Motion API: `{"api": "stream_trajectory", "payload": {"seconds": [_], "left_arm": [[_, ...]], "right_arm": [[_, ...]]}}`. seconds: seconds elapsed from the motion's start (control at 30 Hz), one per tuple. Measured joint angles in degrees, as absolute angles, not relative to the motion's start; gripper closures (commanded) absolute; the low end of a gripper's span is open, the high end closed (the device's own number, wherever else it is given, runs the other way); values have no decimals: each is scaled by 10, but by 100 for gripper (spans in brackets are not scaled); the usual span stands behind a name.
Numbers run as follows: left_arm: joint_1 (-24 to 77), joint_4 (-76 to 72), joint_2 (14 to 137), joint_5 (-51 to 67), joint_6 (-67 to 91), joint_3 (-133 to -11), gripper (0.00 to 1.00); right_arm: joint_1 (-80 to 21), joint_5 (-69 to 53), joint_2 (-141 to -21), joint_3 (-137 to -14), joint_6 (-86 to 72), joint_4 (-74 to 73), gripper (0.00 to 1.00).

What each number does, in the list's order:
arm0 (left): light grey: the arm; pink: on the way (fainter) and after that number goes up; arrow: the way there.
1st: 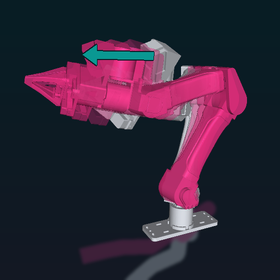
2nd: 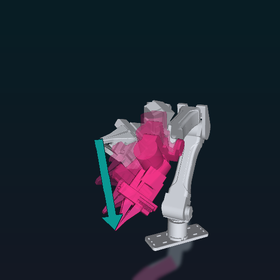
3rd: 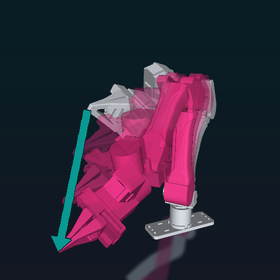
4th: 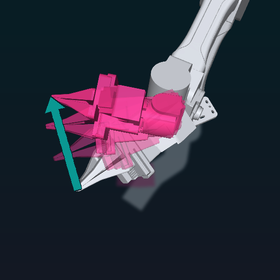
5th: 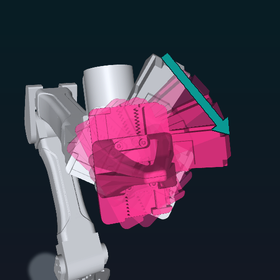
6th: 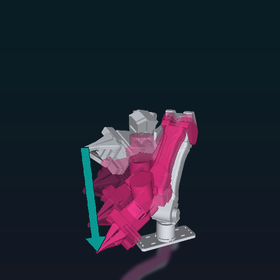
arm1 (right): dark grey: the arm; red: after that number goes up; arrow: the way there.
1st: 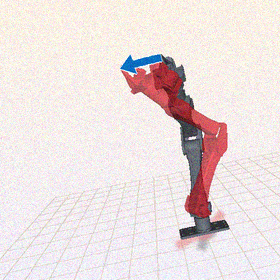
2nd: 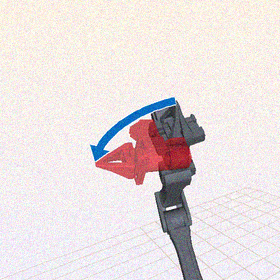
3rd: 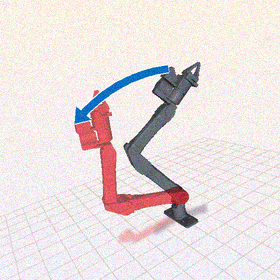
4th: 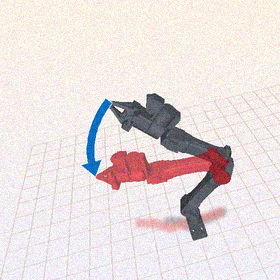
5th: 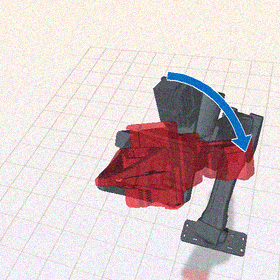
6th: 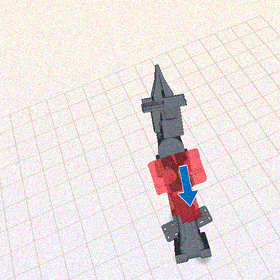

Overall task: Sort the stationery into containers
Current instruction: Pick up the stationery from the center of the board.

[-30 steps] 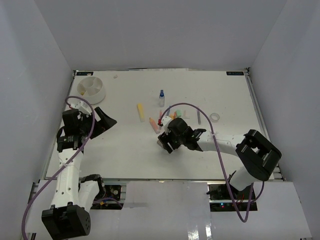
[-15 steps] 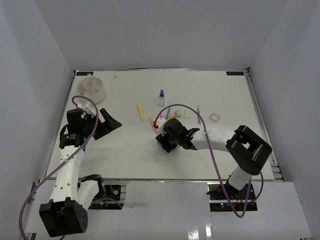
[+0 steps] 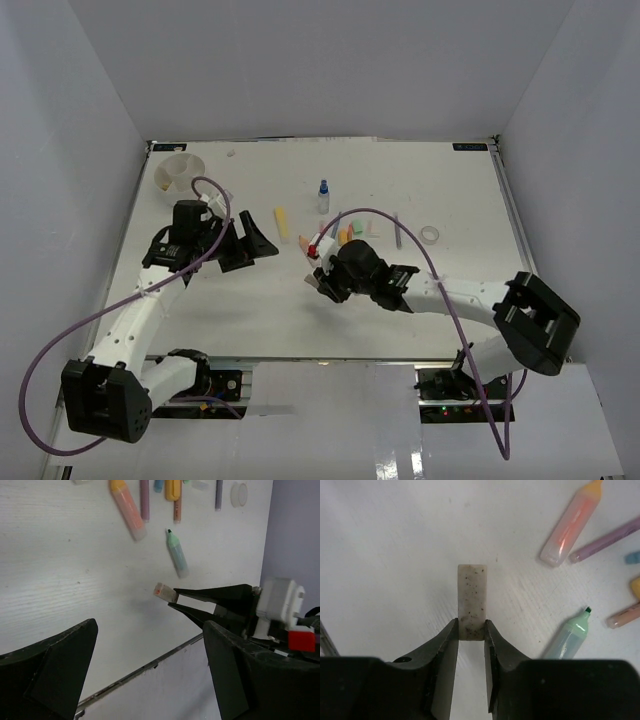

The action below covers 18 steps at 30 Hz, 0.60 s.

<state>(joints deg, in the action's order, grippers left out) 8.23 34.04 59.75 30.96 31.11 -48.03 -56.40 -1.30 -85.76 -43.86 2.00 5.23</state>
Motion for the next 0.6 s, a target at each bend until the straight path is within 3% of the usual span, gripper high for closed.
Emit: {"api": "stream_trajectory", "payload": {"seconds": [0.27, 0.6], "left_arm": [[195, 313, 646, 289, 362, -528, 18], [309, 273, 716, 246, 400, -577, 37]], "right_arm": [[-567, -22, -730, -407, 25, 142, 77], [-566, -23, -689, -372, 32, 187, 77]]}}
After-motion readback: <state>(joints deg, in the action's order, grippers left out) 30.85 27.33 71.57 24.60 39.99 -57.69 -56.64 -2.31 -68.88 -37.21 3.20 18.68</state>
